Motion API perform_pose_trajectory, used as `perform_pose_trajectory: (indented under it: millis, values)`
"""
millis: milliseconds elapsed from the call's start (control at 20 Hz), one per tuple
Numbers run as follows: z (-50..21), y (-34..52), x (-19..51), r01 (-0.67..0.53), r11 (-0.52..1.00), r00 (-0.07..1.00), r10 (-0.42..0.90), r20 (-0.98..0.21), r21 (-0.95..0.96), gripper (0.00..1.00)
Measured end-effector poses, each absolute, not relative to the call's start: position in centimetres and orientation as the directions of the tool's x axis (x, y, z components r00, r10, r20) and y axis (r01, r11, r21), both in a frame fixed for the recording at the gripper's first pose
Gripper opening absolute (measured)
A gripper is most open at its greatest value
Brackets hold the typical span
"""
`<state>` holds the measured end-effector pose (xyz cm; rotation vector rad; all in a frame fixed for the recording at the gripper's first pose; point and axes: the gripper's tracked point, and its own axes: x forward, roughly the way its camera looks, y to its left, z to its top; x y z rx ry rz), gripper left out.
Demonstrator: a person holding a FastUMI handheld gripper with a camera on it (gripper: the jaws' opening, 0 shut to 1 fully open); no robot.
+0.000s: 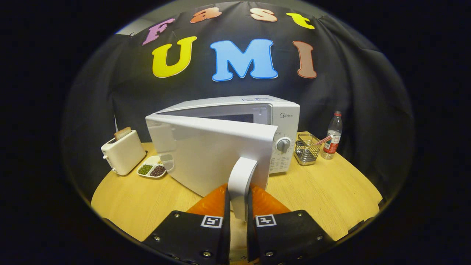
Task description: Open the microwave, put the food inside, and close the microwave door.
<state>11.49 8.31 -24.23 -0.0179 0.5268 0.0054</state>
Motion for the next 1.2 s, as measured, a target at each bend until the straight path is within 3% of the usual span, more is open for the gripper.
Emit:
perform_pose_trajectory:
  millis: [1200]
  values:
    - [-24.9,23.7,0.6,-0.237,0.972,0.838,0.199,-0.507,-0.010,0.19]
